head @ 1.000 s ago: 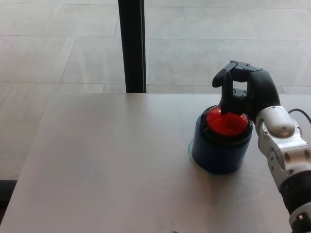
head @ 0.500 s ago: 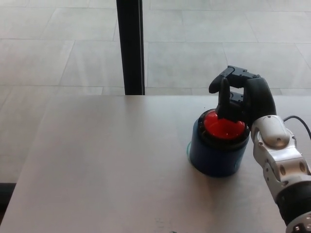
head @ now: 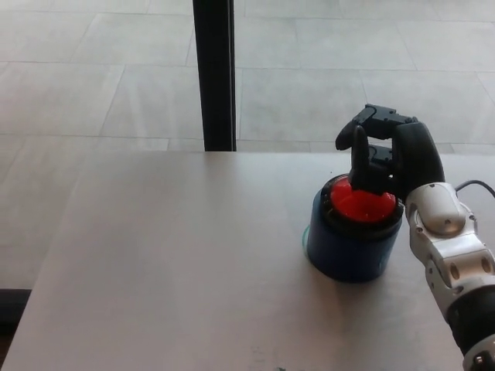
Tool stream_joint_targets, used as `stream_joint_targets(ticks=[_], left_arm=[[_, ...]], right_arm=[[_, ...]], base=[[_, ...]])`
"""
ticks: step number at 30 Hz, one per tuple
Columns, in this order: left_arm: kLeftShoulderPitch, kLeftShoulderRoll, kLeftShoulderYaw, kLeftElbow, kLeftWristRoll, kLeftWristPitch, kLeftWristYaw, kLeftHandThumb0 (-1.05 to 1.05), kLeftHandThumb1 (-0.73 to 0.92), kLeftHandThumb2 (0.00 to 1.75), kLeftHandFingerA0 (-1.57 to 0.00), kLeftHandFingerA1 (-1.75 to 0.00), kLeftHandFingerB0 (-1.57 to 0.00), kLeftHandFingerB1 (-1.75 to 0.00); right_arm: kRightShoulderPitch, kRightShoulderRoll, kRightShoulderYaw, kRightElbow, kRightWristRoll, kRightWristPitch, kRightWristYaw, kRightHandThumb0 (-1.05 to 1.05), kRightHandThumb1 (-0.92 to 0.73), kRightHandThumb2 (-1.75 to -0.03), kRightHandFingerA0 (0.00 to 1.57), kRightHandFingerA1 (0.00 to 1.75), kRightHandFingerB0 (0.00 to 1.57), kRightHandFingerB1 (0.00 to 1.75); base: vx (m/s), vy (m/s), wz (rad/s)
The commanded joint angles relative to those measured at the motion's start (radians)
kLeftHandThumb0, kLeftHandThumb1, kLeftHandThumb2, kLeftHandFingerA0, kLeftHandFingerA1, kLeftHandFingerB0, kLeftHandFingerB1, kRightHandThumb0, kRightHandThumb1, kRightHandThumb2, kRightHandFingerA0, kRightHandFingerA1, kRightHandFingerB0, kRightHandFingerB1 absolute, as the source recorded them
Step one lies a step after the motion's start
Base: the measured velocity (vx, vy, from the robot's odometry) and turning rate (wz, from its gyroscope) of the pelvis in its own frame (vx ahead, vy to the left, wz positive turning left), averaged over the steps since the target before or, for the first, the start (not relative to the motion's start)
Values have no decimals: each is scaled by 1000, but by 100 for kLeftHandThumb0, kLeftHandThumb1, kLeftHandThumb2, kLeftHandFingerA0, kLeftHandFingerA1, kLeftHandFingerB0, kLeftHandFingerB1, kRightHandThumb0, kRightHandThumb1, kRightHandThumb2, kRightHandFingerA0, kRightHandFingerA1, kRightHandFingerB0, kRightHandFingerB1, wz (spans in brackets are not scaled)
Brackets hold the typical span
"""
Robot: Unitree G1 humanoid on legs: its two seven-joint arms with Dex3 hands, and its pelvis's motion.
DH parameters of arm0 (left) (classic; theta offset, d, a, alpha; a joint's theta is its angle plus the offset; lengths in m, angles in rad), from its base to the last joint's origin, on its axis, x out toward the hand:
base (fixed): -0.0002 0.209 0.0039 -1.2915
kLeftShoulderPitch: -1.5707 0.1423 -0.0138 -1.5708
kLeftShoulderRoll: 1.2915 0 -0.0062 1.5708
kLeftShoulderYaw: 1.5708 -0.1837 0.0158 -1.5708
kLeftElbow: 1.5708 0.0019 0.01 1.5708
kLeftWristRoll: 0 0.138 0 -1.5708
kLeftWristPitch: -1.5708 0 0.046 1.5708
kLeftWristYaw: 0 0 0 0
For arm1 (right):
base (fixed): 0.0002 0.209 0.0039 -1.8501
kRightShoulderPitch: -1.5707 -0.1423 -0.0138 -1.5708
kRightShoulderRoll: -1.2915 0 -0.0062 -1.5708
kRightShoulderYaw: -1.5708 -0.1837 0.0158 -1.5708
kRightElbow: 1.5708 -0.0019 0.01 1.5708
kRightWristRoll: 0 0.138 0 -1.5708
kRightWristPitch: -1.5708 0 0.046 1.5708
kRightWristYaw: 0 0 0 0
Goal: The robot uses its right hand to press the red button kept in the middle of the desk
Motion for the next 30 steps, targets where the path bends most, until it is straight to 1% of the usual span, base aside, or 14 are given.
stream_joint_targets(ticks=[1, 2, 3, 5, 6, 7, 8, 11, 12, 13, 21, 22, 24, 30], left_arm=[[3, 9, -12, 7, 8, -11, -1, -36, 92, 118, -47, -144, -32, -109], [4, 10, -13, 7, 8, -11, -1, -38, 92, 118, -48, -146, -33, -109], [6, 10, -16, 6, 8, -10, -3, -37, 92, 118, -47, -145, -32, -108], [6, 10, -19, -1, 6, -4, 2, -36, 92, 117, -50, -146, -35, -111], [5, 12, -24, -2, 8, -1, -4, -36, 92, 118, -50, -146, -35, -111], [4, 10, -24, -1, 7, -3, 5, -36, 92, 113, -58, -144, -38, -109], [6, 9, -32, -3, 15, -9, 7, -34, 90, 119, -58, -146, -41, -114], [8, 6, -39, -7, 11, -13, 5, -35, 91, 119, -56, -148, -40, -115], [15, 6, -43, -9, 13, -15, 4, -36, 92, 115, -61, -145, -42, -111], [14, 10, -44, 0, 12, -13, -4, -35, 92, 118, -51, -143, -35, -108], [21, 17, -47, -4, 8, -8, 4, -34, 92, 118, -53, -145, -37, -111], [17, 19, -39, 2, 0, 0, 5, -37, 92, 117, -50, -143, -32, -106], [20, 22, -40, 7, 2, -5, -3, -36, 92, 117, -49, -143, -33, -108], [23, 23, -34, 0, -4, -7, -8, -38, 92, 118, -50, -146, -35, -110]], right_arm=[[-40, -4, -67, 44, 37, 15, -18, -19, -49, -119, 93, 175, 83, 149], [-40, -2, -71, 46, 35, 13, -17, -46, -83, -72, 76, 168, 64, 150], [-76, 5, -102, 54, 65, 7, -10, -20, -55, -108, 91, 175, 78, 152], [-156, 2, -133, 79, 74, -12, -20, -23, -53, -105, 90, 175, 77, 145], [-190, 0, -151, 89, 89, -22, -6, -22, -51, -110, 92, 175, 77, 147], [-221, -1, -171, 95, 108, -23, 12, -29, -49, -116, 121, 138, 94, 121], [-244, -5, -179, 98, 108, -29, 16, -26, -47, -125, 96, 175, 78, 149], [-332, -11, -235, 95, 155, -39, 40, -22, -44, -129, 97, 175, 81, 147], [-352, -16, -248, 94, 164, -31, 47, -21, -44, -129, 95, 175, 80, 147], [-386, -43, -267, 75, 173, -18, 61, -21, -44, -130, 95, 175, 81, 151], [-391, -167, -302, -37, 186, 40, 119, -15, -42, -134, 91, 175, 80, 150], [-379, -222, -316, -52, 193, 43, 150, -13, -47, -130, 91, 175, 80, 150], [-340, -334, -348, -85, 196, 87, 171, -10, -45, -136, 91, 175, 79, 151], [-274, -458, -381, -86, 200, 119, 199, -6, -46, -135, 92, 175, 80, 150]], base=[[0, 0, 0], [0, 0, 0], [0, 0, 0], [0, 0, 0], [0, 0, 0], [0, 0, 0], [0, 0, 0], [0, 0, 0], [0, 0, 0], [0, 0, 0], [0, 0, 0], [0, 0, 0], [0, 0, 0], [0, 0, 0]])
